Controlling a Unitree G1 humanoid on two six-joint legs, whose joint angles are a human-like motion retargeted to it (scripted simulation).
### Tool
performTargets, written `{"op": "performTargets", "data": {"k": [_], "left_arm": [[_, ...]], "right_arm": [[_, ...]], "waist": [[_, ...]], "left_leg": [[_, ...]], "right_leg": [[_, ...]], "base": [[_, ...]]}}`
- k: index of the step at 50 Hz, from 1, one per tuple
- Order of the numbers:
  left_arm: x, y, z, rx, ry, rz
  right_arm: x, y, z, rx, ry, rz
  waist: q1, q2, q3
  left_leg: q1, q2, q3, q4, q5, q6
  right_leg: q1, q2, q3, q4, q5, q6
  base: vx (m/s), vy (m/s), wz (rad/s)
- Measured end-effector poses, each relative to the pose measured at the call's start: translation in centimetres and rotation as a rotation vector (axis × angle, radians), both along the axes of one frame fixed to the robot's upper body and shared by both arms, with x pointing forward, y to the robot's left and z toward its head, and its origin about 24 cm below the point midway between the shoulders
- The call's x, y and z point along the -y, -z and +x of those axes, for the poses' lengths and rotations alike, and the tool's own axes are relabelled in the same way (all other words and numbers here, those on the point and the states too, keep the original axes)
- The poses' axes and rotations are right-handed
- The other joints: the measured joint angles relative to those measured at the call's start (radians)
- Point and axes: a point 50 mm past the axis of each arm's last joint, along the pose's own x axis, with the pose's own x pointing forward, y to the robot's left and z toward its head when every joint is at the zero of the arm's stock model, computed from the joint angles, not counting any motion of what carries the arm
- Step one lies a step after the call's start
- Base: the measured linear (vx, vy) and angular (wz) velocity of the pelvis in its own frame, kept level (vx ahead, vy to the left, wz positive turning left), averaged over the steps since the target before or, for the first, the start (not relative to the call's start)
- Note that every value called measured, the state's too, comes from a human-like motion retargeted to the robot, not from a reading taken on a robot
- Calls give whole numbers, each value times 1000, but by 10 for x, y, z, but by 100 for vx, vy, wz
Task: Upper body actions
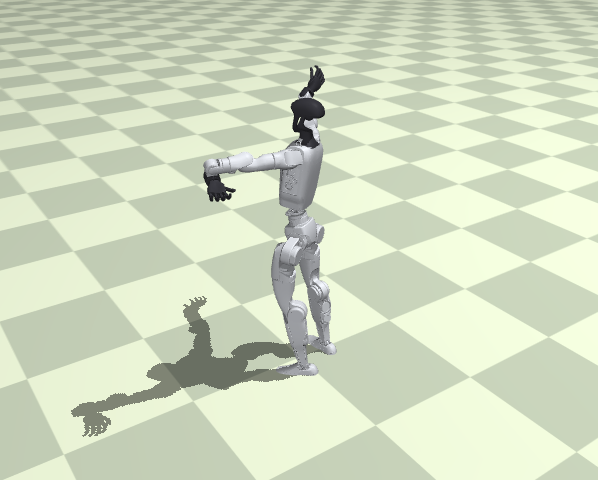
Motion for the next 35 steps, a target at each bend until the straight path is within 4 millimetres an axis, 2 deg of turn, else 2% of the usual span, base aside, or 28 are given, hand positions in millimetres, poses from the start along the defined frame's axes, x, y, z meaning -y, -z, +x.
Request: {"op": "performTargets", "data": {"k": [2,5,8,10,13,16,18,20,21,22,24,25,27,30,33,35], "left_arm": [[15,8,24,139,118,-54],[15,-10,40,335,253,31],[-3,-13,22,387,182,40],[-17,-7,2,333,94,37],[-32,-21,-14,245,67,142],[-37,-60,-12,205,163,346],[-33,-86,-6,181,245,480],[-32,-105,-6,135,279,582],[-36,-111,-12,88,254,611],[-40,-114,-17,38,219,624],[-43,-105,-21,-64,116,578],[-40,-98,-20,-103,68,538],[-32,-93,-13,-143,46,509],[-18,-87,5,-137,100,489],[-11,-68,10,-120,96,391],[-10,-42,2,-119,46,266]], "right_arm": [[22,30,-1,89,-169,261],[29,46,5,315,-486,392],[21,35,-6,567,-479,215],[6,23,-8,627,-421,35],[-42,-6,17,568,-534,-203],[-105,-38,39,449,-702,-439],[-148,-56,43,346,-724,-634],[-184,-71,40,233,-629,-847],[-197,-77,37,176,-528,-942],[-207,-83,34,131,-416,-1027],[-220,-90,34,76,-159,-1139],[-222,-92,36,61,-23,-1173],[-214,-94,39,11,139,-1163],[-190,-93,48,-118,171,-1067],[-146,-90,44,-198,147,-878],[-99,-80,28,-244,161,-688]], "waist": [[-8,16,7],[-12,29,2],[-21,20,-6],[-25,13,-8],[-34,8,-8],[-45,12,-16],[-52,14,-28],[-58,15,-39],[-64,14,-44],[-71,13,-48],[-86,2,-54],[-90,-6,-55],[-91,-10,-49],[-80,-7,-21],[-53,-9,4],[-28,-1,27]], "left_leg": [[-5,2,-1,4,-1,0],[-13,-2,-4,4,-2,1],[-13,-8,-5,1,-4,1],[-7,-12,-3,1,-5,2],[11,-16,2,2,-6,2],[23,-17,5,0,-7,2],[27,-17,6,-1,-7,2],[28,-17,4,-2,-6,2],[29,-16,3,-2,-6,2],[29,-16,1,-2,-6,3],[31,-14,-4,0,-5,3],[32,-13,-7,1,-4,3],[33,-12,-13,1,-3,5],[33,-12,-19,-2,1,7],[28,-13,-18,-3,2,8],[20,-13,-13,-4,3,9]], "right_leg": [[-4,0,-1,2,0,0],[-10,-1,-2,0,-1,0],[-10,-4,-2,-3,-4,-1],[-3,-5,0,-3,-5,-2],[14,-7,3,-3,-7,-3],[24,-7,5,-3,-7,-3],[27,-7,4,-3,-7,-3],[29,-6,3,-4,-7,-3],[30,-5,2,-4,-7,-3],[31,-4,1,-5,-7,-3],[37,-3,-2,-4,-8,-3],[40,-3,-5,-4,-8,-3],[44,-1,-8,-3,-8,-2],[43,1,-13,-1,-8,-2],[37,0,-13,-2,-5,-2],[25,0,-11,-2,-1,-3]], "base": [[-7,0,0],[-10,3,6],[-1,4,3],[0,0,0],[7,-2,-6],[4,1,-3],[10,0,-2],[6,-1,2],[0,0,0],[6,-6,8],[8,-4,12],[7,-2,14],[0,0,0],[-5,1,4],[-10,2,-1],[-17,2,-12]]}}
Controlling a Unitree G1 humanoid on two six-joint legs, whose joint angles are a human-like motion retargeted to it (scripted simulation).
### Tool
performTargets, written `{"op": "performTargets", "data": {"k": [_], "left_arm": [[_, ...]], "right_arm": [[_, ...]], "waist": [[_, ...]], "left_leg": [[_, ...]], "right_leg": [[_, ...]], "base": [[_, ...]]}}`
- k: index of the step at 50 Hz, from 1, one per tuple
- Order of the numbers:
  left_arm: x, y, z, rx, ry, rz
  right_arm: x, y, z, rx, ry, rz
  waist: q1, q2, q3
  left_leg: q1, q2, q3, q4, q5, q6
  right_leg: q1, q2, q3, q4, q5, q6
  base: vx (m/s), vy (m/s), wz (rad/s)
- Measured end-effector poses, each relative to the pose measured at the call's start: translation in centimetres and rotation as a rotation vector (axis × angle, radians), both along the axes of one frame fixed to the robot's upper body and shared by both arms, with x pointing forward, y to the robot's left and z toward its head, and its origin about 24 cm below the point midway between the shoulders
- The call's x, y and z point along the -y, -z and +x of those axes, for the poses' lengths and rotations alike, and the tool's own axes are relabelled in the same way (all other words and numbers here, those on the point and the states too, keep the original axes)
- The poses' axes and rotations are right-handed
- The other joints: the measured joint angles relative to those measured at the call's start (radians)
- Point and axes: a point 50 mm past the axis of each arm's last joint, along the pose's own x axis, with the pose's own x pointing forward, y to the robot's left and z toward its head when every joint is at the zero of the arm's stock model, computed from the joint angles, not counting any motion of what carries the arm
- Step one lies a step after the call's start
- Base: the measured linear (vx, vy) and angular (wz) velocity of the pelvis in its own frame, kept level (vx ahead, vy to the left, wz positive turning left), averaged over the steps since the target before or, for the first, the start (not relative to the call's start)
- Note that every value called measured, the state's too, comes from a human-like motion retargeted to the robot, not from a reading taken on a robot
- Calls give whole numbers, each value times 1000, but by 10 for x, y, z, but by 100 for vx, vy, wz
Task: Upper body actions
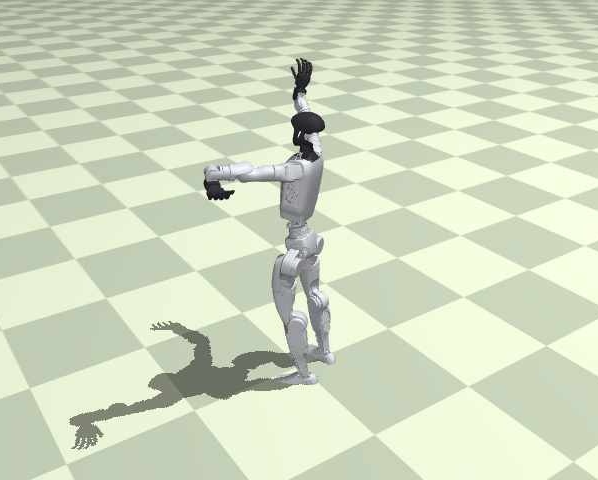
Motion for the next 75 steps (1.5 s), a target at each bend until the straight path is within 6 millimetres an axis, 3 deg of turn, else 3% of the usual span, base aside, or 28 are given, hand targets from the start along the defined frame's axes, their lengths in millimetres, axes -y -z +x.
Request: {"op": "performTargets", "data": {"k": [6,10,12,13,15,17,20,22,25,28,32,33,35,36,40,43,44,48,49,53,58,62,65,66,68,69,73,75], "left_arm": [[1,83,-40,-35,-151,-301],[24,160,-72,-68,-174,-516],[31,192,-107,-92,-208,-575],[44,210,-119,-94,-217,-636],[67,238,-149,-126,-259,-725],[92,258,-181,-234,-286,-795],[138,278,-240,-524,-295,-900],[187,283,-287,-820,-256,-1010],[275,273,-329,-1161,-112,-1213],[346,251,-340,-1315,67,-1389],[395,216,-357,-1477,216,-1511],[405,206,-361,-1523,248,-1535],[413,188,-375,-1595,201,-1582],[414,187,-377,-1599,179,-1590],[399,198,-375,-1594,178,-1528],[385,209,-370,-1592,217,-1454],[383,210,-370,-1593,221,-1443],[373,213,-373,-1599,186,-1417],[369,215,-373,-1601,179,-1402],[353,224,-368,-1591,182,-1338],[346,234,-355,-1561,225,-1292],[351,232,-354,-1561,240,-1307],[362,227,-355,-1558,240,-1349],[366,226,-355,-1557,242,-1363],[372,223,-356,-1555,246,-1386],[376,221,-356,-1555,257,-1400],[389,213,-359,-1573,310,-1436],[386,213,-361,-1583,317,-1424]], "right_arm": [[94,55,-39,-35,69,469],[128,110,-43,-102,-2,723],[139,161,-31,-188,-11,841],[141,191,-24,-221,-25,894],[144,267,-23,-309,-6,1033],[138,354,-41,-414,40,1216],[105,460,-71,-616,58,1494],[59,532,-90,-846,35,1715],[-25,614,-139,-1239,93,2037],[-105,654,-188,-1633,149,2314],[-179,668,-222,-1942,128,2460],[-195,669,-228,1945,-112,-2413],[-207,668,-244,1989,-229,-2371],[-202,667,-247,-2008,278,2395],[-189,669,-235,-1912,127,2395],[-182,668,-236,-1945,115,2455],[-178,668,-234,1937,-112,-2457],[-161,667,-212,1899,-68,-2496],[-156,666,-205,-1881,49,2502],[-148,664,-172,-1762,-91,2498],[-161,664,-147,-1678,-291,2508],[-182,666,-144,-1718,-402,2531],[-192,668,-154,-1821,-399,2525],[-192,668,-158,1870,369,-2494],[-191,669,-168,1978,297,-2417],[-188,670,-173,-2072,-234,2341],[-181,670,-188,-2429,-22,1924],[-182,670,-195,-2509,9,1844]], "waist": [[35,56,96],[19,123,172],[-22,123,190],[-49,132,215],[-99,114,252],[-114,68,285],[-107,13,325],[-113,-21,351],[-105,-77,371],[-82,-105,394],[-76,-118,406],[-93,-130,405],[-100,-156,396],[-100,-152,384],[-60,-102,354],[-66,-112,332],[-68,-116,329],[-74,-122,315],[-76,-120,312],[-82,-109,294],[-70,-104,281],[-47,-114,282],[-30,-125,280],[-26,-129,278],[-21,-134,275],[-20,-135,274],[-42,-127,277],[-59,-128,273]], "left_leg": [[13,0,25,2,1,4],[49,1,41,3,1,7],[77,-1,42,1,-1,7],[78,-1,39,2,2,8],[89,-3,29,4,5,9],[105,-6,21,4,7,10],[123,-11,23,2,11,11],[135,-13,30,1,11,11],[157,-15,40,0,10,12],[172,-14,45,-2,11,13],[183,0,35,2,8,-3],[184,31,4,22,3,-49],[177,48,-30,48,-18,-75],[174,41,-28,49,-18,-64],[153,-7,42,19,21,20],[172,-8,41,2,6,10],[170,-8,41,-1,8,12],[169,-11,42,-7,12,16],[169,-11,42,-9,13,15],[167,-11,43,-13,13,16],[159,-11,47,-19,13,15],[151,-10,51,-20,13,15],[146,-9,50,-20,12,15],[145,-9,50,-20,12,15],[143,-9,48,-19,11,15],[141,-9,48,-19,11,15],[141,-14,37,-20,3,17],[151,-18,25,-23,-10,12]], "right_leg": [[-5,-1,19,9,10,-5],[21,-1,31,15,16,-6],[49,-2,32,10,15,-5],[52,-2,29,10,18,-6],[69,-4,21,9,19,-6],[90,-6,15,8,19,-6],[108,-10,16,7,20,-6],[119,-12,21,6,22,-7],[137,-12,30,5,23,-8],[148,-10,35,6,24,-9],[153,-22,29,9,27,1],[145,-72,9,21,38,27],[148,-109,-19,41,23,56],[150,-102,-26,45,18,51],[149,-26,43,29,18,6],[142,-17,33,17,21,1],[142,-15,34,15,22,1],[140,-13,38,10,26,0],[139,-13,39,10,26,1],[136,-11,36,8,26,2],[124,-10,40,6,26,2],[113,-8,43,6,26,1],[109,-6,46,7,23,0],[108,-6,46,7,22,0],[107,-5,45,7,21,1],[106,-5,45,8,20,1],[100,-5,34,9,18,1],[98,-6,21,7,17,0]], "base": [[-13,-3,-20],[-4,-3,-20],[2,-7,-1],[0,-9,14],[3,-12,24],[7,-14,19],[3,-11,-2],[1,-3,-7],[-3,-2,-5],[-9,-6,-9],[9,-4,19],[12,-6,90],[7,-5,75],[1,-2,20],[1,1,-64],[1,0,-22],[0,0,0],[0,0,0],[0,0,0],[0,0,0],[0,0,0],[3,0,-2],[0,0,0],[0,0,0],[0,0,0],[0,0,0],[0,0,7],[3,-1,42]]}}
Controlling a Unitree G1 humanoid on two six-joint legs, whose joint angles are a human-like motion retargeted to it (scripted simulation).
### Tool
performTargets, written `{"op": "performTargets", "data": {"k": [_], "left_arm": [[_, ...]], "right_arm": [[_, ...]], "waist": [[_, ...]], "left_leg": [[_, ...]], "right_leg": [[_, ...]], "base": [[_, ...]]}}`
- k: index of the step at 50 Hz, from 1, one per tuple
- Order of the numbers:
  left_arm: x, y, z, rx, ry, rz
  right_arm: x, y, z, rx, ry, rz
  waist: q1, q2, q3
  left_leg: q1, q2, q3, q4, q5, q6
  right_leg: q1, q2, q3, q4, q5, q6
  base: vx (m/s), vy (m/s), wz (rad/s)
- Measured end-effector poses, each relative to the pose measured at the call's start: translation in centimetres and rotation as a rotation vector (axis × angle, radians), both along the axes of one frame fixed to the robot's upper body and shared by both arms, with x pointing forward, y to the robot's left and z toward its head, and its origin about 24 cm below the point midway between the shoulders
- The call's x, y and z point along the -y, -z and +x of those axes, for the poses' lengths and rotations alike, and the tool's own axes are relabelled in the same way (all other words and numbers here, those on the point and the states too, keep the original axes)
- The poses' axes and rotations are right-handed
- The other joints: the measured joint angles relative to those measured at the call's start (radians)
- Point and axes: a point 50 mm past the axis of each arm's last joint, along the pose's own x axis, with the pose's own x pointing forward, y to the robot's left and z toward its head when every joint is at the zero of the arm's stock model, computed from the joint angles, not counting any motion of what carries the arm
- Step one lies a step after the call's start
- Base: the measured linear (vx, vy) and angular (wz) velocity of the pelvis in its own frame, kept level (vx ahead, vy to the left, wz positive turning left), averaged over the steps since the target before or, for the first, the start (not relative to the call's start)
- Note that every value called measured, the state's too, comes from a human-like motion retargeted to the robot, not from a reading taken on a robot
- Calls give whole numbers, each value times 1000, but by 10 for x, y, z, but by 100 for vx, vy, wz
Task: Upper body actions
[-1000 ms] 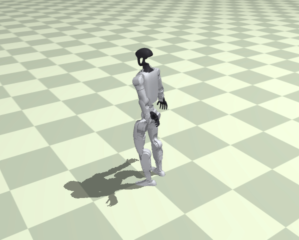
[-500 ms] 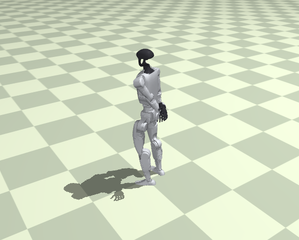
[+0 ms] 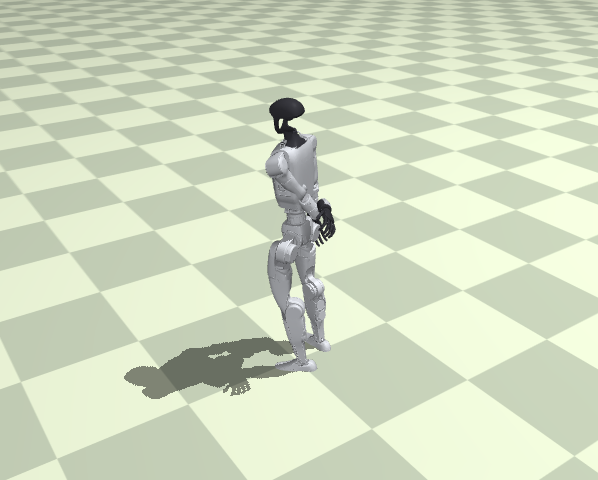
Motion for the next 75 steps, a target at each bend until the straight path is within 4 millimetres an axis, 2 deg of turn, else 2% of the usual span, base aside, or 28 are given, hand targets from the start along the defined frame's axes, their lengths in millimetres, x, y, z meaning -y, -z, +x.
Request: {"op": "performTargets", "data": {"k": [3,9,12,15,25,34,40,46,60,75], "left_arm": [[-3,-6,-13,-31,31,-5],[-2,-12,-21,-71,18,0],[-3,-11,-20,-69,14,3],[-5,-9,-19,-65,10,13],[-17,-2,-17,-40,47,38],[-15,-3,-17,-24,75,13],[-23,-2,-22,-21,119,18],[-28,-3,-26,-27,144,23],[-25,-4,-27,-39,125,22],[-25,-5,-28,-45,122,25]], "right_arm": [[-3,0,-8,-48,-57,2],[-11,-1,-35,-170,235,90],[-8,-1,-37,-188,339,105],[-5,-1,-32,-174,372,107],[-7,0,-3,-74,322,138],[-23,1,-2,-90,309,194],[-23,1,3,-80,226,192],[-19,1,0,-92,207,181],[-8,0,-9,-109,289,147],[-9,0,-13,-120,265,139]], "waist": [[-78,5,7],[-84,0,-18],[-67,-5,-30],[-52,-5,-39],[-44,0,-35],[-30,-2,-35],[-31,-5,-29],[-33,-7,-32],[-29,-5,-42],[-23,-2,-37]], "left_leg": [[-5,-9,-43,4,-2,1],[-15,-11,-41,8,19,4],[-14,-8,-34,7,20,3],[-13,-4,-26,5,20,2],[-12,4,-6,3,20,1],[-9,0,-6,0,17,6],[-6,2,-8,-2,19,3],[-5,4,-11,1,20,1],[-4,6,-14,3,20,0],[-11,7,-12,6,25,1]], "right_leg": [[9,-5,-45,0,-8,1],[25,-5,-43,-5,-8,-6],[25,-5,-36,-7,-4,-4],[26,-8,-28,-7,-4,3],[14,-2,-4,-4,-2,1],[14,3,-5,-2,-4,-1],[17,2,-6,-2,-5,-1],[21,1,-7,-1,-7,-1],[22,2,-8,-1,-5,-2],[21,5,-3,-3,-3,-5]], "base": [[2,-2,64],[0,-1,-1],[0,0,0],[0,0,0],[0,0,0],[0,0,0],[0,0,0],[0,0,0],[0,0,0],[0,0,0]]}}
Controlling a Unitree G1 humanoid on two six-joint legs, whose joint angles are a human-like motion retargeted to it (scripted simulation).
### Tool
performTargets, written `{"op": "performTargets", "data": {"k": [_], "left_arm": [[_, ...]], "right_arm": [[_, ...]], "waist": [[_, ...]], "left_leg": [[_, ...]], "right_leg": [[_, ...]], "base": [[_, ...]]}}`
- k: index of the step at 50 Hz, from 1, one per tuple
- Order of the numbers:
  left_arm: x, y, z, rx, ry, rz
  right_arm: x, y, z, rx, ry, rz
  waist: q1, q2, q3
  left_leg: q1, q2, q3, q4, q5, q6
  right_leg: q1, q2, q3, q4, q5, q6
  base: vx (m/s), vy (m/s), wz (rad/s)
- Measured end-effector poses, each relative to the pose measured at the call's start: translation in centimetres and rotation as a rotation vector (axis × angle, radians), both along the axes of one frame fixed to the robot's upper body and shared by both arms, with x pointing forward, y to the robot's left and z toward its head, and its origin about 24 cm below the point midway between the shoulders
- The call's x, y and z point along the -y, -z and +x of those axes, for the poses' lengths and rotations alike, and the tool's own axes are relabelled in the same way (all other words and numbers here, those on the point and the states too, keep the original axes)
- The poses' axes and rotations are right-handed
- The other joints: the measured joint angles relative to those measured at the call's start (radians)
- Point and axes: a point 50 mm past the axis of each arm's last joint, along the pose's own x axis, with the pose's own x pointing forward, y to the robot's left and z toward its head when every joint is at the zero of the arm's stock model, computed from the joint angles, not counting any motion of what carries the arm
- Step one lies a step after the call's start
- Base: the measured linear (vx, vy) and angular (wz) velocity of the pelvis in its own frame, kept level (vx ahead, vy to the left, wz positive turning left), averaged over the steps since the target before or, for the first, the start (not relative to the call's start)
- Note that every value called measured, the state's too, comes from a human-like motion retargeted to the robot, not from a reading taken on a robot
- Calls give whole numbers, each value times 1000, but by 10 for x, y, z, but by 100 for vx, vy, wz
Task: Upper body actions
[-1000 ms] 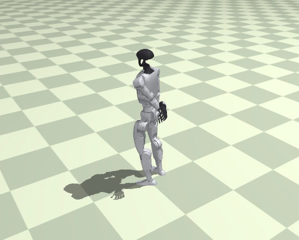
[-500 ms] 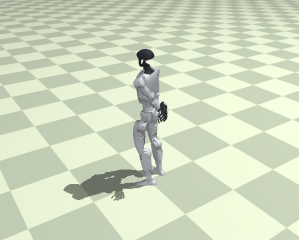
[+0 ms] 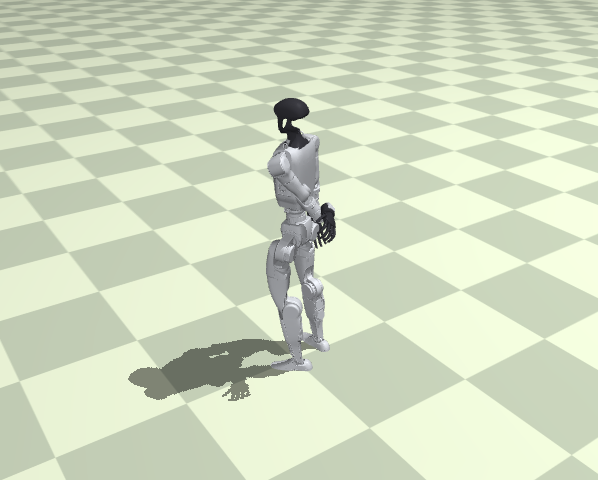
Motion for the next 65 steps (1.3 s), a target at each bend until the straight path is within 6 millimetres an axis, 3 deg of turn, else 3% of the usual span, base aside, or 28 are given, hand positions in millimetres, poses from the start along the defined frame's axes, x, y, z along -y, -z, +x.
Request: {"op": "performTargets", "data": {"k": [45,48,51,53,55,58,60,63,65], "left_arm": [[-1,2,2,12,9,-3],[1,4,6,27,5,-6],[9,11,23,83,-23,-26],[13,22,44,165,-50,-40],[12,38,72,278,-75,-43],[-12,59,116,435,-51,21],[-59,74,168,589,6,167],[-82,74,198,660,46,251],[-107,65,257,830,63,342]], "right_arm": [[4,0,6,22,-35,-17],[5,0,6,18,-7,-16],[12,-2,11,31,91,-18],[23,-3,24,76,185,-34],[39,-8,53,180,297,-62],[58,-26,126,439,436,-73],[57,-55,197,662,495,-11],[58,-98,263,883,529,66],[58,-146,313,1052,542,143]], "waist": [[3,9,-7],[8,11,-26],[21,16,-71],[31,26,-112],[38,40,-153],[35,65,-199],[18,62,-193],[18,81,-242],[17,80,-254]], "left_leg": [[-7,2,1,1,2,-3],[-7,2,-5,3,2,-3],[-8,2,-14,6,3,-3],[-8,2,-18,7,3,-3],[-11,2,-19,7,3,-2],[-20,2,-16,8,4,-2],[-33,0,-6,0,7,-2],[-28,1,-7,8,4,-2],[-33,-1,-5,5,3,-2]], "right_leg": [[-4,-3,3,-1,1,2],[-1,-5,-2,-1,-1,4],[5,-7,-12,-1,-3,6],[7,-9,-19,-2,-3,8],[6,-10,-24,-3,-1,9],[-3,-10,-23,-6,3,9],[-22,-10,-14,-12,7,8],[-14,-10,-15,-5,4,7],[-21,-11,-11,-8,3,7]], "base": [[0,0,0],[0,0,0],[0,5,10],[2,11,8],[8,11,4],[10,12,-6],[6,12,-16],[1,13,-2],[6,8,-2]]}}
